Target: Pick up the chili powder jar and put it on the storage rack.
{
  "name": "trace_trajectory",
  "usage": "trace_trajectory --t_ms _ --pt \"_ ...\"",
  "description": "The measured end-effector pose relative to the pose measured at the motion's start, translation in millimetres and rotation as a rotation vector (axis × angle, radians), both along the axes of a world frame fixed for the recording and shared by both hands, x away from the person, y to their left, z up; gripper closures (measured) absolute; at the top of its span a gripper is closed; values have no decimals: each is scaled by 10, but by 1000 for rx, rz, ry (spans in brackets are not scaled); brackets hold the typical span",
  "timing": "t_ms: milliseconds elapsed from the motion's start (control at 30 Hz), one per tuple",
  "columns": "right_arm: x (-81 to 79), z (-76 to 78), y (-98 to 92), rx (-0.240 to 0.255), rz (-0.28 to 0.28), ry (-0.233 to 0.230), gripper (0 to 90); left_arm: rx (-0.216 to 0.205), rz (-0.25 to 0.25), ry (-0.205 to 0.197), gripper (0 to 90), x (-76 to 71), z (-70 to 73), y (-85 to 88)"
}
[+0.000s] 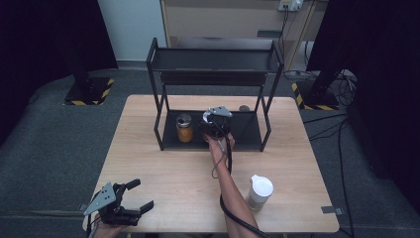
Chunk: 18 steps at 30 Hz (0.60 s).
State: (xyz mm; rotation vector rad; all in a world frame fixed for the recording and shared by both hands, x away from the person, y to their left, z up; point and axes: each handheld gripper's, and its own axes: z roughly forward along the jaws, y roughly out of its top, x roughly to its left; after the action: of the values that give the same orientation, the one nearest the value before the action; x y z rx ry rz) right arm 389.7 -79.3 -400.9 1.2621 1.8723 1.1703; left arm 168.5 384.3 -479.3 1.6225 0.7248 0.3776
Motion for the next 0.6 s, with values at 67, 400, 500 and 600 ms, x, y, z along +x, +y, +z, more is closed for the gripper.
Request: trace_trajectory --t_ms 67,400,500,600 --pt "3 -13 -3 6 0 1 312 1 -1 1 48 2 0 0" --pt "22 -55 -40 16 -1 2 312 4 -2 -2 48 0 3 -4" --pt "23 -58 -42 19 -2 3 311 4 -2 -2 48 -1 3 -4" --pt "19 -72 -45 19 -1 -4 310 4 -3 -2 48 0 2 -4"
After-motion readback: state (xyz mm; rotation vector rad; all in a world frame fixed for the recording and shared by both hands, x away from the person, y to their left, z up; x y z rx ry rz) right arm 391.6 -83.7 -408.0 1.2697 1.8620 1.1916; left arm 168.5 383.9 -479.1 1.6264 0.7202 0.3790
